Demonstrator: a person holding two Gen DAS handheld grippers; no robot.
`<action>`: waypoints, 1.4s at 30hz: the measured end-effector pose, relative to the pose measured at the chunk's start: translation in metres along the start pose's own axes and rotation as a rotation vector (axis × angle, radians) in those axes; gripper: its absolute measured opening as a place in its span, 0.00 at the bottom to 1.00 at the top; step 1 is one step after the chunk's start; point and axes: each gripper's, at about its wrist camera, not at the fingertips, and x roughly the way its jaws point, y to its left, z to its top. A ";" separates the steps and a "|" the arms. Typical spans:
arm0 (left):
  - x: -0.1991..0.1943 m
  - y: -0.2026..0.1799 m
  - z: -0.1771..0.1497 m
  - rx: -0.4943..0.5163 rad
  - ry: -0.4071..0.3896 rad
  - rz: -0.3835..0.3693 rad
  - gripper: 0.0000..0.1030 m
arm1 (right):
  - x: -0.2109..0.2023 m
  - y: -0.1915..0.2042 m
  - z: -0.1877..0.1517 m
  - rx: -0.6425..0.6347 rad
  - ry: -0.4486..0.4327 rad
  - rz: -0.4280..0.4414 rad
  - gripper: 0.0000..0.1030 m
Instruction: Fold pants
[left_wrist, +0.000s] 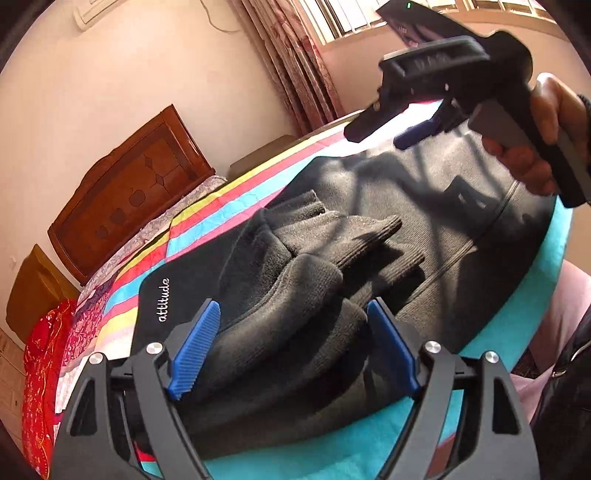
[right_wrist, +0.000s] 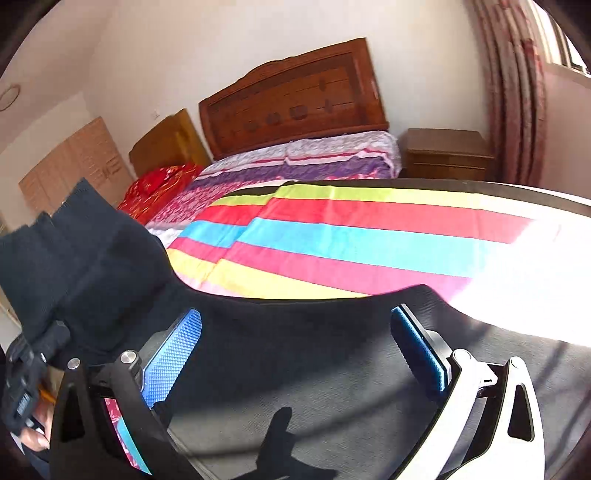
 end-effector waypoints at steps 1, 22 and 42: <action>-0.016 0.001 -0.001 -0.018 -0.040 -0.016 0.90 | -0.008 -0.013 -0.005 0.022 -0.007 -0.014 0.95; -0.022 0.109 -0.083 -0.615 -0.018 0.118 0.94 | 0.013 0.014 -0.076 0.114 0.416 0.362 0.95; -0.006 0.069 -0.074 -0.501 0.026 0.120 0.95 | 0.021 -0.005 -0.084 0.275 0.353 0.436 0.33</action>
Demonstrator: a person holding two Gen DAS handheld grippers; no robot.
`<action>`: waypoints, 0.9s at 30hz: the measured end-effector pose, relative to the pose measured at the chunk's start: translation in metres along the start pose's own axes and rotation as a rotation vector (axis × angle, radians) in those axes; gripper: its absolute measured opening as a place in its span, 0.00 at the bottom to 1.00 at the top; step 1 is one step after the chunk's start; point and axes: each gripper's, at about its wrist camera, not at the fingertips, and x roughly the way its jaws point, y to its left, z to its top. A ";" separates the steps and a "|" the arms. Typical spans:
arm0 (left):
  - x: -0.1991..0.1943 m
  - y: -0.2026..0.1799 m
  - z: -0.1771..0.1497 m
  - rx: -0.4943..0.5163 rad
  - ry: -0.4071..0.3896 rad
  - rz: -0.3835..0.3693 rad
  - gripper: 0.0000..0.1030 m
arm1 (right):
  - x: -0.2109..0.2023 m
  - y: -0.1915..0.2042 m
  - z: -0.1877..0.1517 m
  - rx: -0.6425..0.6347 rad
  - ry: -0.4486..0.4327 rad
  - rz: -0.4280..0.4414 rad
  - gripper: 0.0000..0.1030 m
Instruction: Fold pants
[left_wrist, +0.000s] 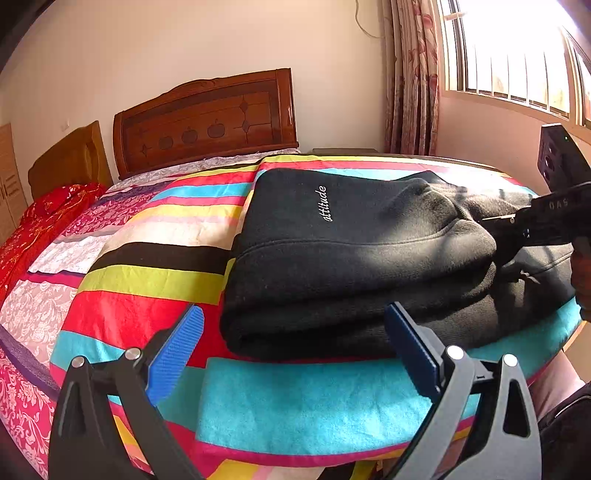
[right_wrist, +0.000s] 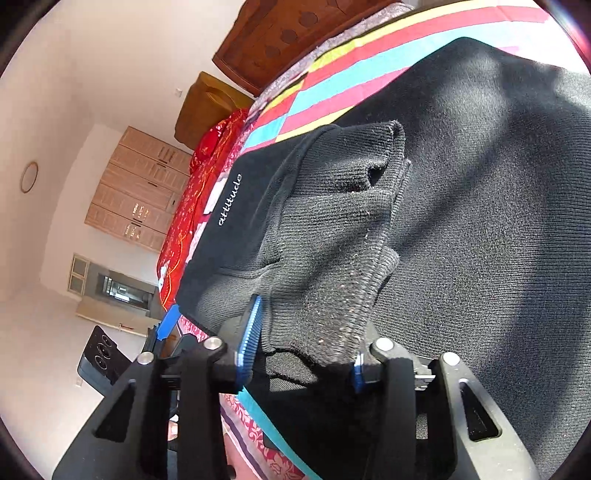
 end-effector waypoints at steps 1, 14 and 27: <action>0.002 -0.001 -0.001 0.000 0.007 0.003 0.95 | -0.005 0.003 -0.001 -0.027 -0.027 -0.006 0.29; -0.014 0.002 0.013 -0.024 -0.028 -0.019 0.95 | -0.044 -0.016 -0.025 -0.083 -0.150 -0.167 0.15; 0.034 -0.018 0.098 -0.151 0.045 -0.163 0.98 | -0.040 -0.026 -0.034 -0.037 -0.169 -0.160 0.28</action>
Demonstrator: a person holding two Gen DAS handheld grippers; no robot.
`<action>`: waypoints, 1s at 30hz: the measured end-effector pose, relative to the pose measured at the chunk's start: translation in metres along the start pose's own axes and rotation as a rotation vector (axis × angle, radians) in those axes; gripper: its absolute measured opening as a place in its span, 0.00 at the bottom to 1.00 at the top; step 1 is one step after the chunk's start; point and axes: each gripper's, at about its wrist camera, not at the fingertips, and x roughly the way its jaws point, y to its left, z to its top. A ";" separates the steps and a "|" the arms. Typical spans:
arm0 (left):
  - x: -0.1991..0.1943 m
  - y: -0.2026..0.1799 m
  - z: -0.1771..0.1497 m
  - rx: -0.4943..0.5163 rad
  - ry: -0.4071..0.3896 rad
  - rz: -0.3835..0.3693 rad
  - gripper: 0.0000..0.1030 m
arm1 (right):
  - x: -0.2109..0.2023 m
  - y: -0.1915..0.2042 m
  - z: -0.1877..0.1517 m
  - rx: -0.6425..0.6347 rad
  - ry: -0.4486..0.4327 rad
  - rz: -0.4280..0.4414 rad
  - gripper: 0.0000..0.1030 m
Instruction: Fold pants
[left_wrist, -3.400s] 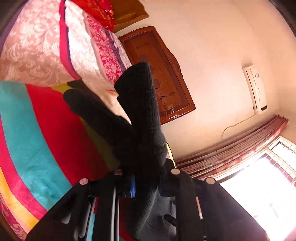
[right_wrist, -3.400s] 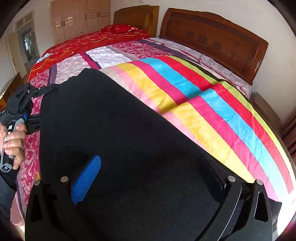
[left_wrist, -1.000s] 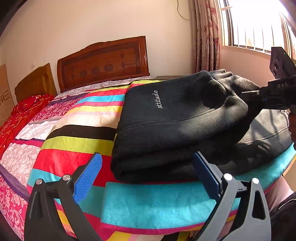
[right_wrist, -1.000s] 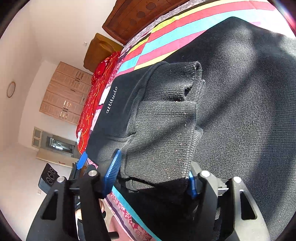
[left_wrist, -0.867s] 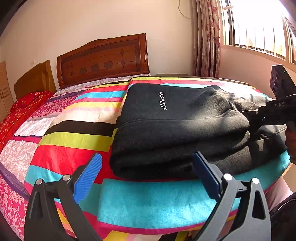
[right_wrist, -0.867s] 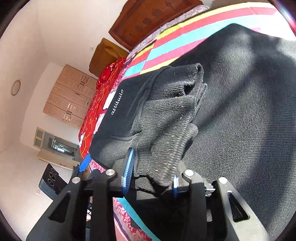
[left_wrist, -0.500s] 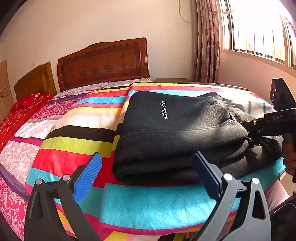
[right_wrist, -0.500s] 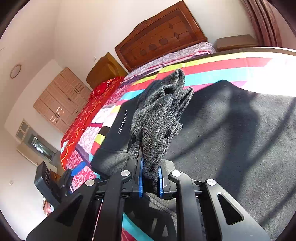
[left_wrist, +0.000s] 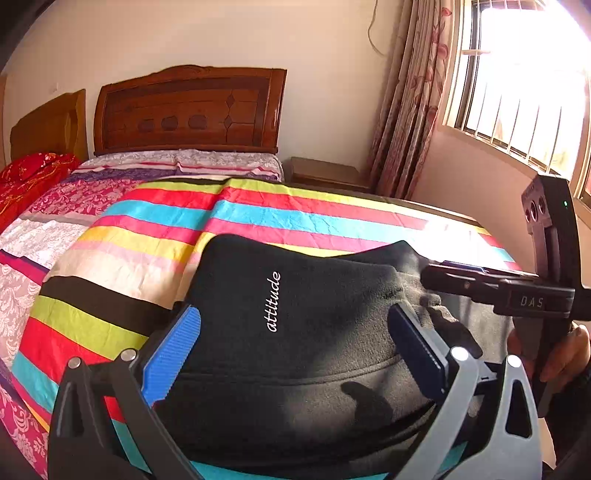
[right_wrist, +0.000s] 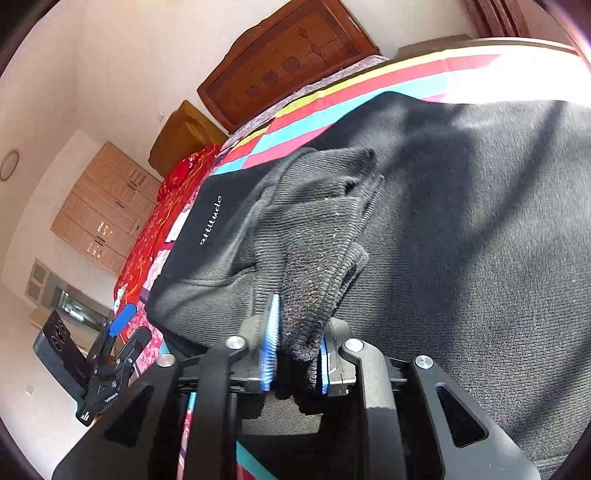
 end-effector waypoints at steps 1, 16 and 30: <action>0.009 -0.002 -0.004 -0.002 0.032 -0.009 0.98 | -0.004 0.001 0.002 -0.006 0.008 -0.016 0.34; 0.054 -0.009 -0.045 0.105 0.142 0.080 0.98 | 0.027 0.066 0.076 -0.316 -0.044 -0.120 0.80; 0.014 -0.005 -0.016 -0.008 0.052 -0.123 0.98 | 0.082 0.064 0.067 -0.473 0.067 -0.318 0.83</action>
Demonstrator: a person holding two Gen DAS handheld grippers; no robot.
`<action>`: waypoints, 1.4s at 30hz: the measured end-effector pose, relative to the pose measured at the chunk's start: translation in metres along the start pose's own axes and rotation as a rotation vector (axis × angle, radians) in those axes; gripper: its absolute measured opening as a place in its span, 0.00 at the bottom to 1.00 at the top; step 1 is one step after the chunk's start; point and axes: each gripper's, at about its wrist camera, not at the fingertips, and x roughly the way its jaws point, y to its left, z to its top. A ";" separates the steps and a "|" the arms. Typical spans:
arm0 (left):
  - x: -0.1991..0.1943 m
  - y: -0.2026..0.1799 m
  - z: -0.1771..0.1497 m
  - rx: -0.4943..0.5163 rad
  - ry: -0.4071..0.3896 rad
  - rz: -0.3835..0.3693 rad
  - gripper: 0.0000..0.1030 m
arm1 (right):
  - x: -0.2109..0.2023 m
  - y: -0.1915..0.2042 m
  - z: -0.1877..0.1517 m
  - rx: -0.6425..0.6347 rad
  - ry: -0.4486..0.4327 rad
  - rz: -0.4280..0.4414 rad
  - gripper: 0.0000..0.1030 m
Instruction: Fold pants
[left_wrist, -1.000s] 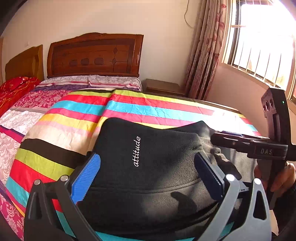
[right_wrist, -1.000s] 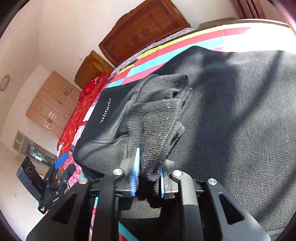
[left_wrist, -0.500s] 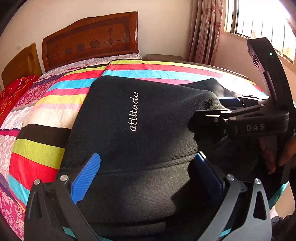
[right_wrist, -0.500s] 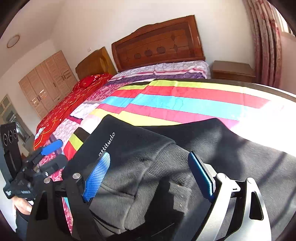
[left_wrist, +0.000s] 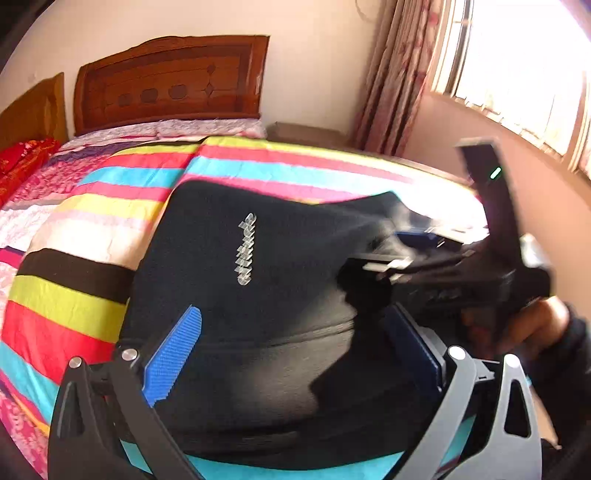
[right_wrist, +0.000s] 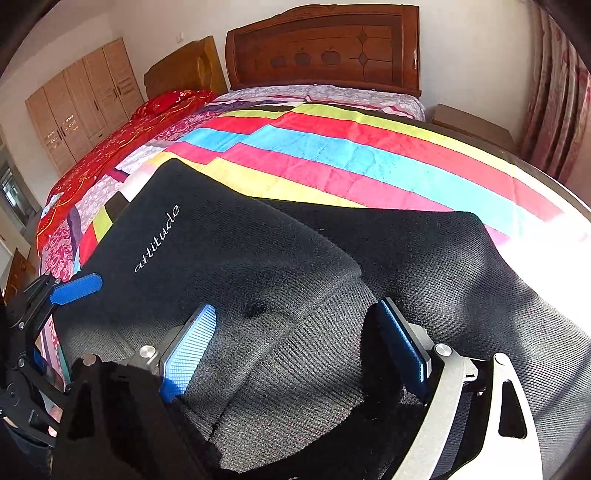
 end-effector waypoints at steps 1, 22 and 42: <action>-0.009 0.005 0.012 -0.040 -0.037 -0.053 0.98 | 0.002 0.000 0.002 0.000 0.000 0.000 0.83; 0.099 0.065 0.091 -0.105 0.027 0.061 0.98 | 0.005 0.001 0.002 0.001 -0.013 0.005 0.84; 0.064 0.032 0.004 -0.061 0.046 0.327 0.98 | 0.010 -0.001 0.004 0.007 -0.014 0.024 0.86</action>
